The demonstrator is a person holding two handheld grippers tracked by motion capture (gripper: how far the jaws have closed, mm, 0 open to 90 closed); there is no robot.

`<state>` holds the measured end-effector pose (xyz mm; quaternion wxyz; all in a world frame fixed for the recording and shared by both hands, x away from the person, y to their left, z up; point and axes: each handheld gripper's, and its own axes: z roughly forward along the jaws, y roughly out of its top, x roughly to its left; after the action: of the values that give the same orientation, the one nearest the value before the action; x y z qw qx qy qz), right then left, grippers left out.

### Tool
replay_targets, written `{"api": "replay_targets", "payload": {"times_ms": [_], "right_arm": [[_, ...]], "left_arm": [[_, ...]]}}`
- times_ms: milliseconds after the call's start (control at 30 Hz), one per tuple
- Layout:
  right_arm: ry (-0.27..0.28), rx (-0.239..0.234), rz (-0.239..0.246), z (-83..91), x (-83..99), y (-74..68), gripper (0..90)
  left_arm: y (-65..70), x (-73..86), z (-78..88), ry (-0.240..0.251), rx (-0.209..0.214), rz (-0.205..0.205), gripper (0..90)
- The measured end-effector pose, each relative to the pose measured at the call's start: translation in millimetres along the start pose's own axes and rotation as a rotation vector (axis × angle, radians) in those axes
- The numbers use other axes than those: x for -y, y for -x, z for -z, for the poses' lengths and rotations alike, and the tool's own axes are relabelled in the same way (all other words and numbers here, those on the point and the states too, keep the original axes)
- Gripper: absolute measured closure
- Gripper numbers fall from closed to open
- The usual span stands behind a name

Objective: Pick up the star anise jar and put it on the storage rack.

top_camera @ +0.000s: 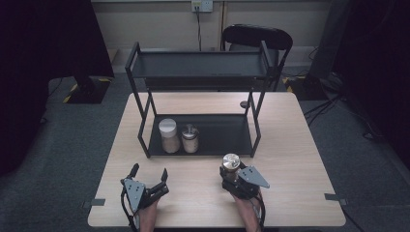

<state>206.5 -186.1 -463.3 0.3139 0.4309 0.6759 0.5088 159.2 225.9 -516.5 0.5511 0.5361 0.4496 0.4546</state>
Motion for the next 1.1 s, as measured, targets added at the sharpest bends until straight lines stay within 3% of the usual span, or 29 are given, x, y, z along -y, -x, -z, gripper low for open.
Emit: {"api": "replay_targets", "payload": {"times_ms": [1100], "right_arm": [[-0.003, -0.019, 0.016, 0.6, -10.7, 1.1, 31.5]], "left_arm": [[-0.4, 0.0, 0.0, 0.0, 0.002, 0.0, 1.2]]}}
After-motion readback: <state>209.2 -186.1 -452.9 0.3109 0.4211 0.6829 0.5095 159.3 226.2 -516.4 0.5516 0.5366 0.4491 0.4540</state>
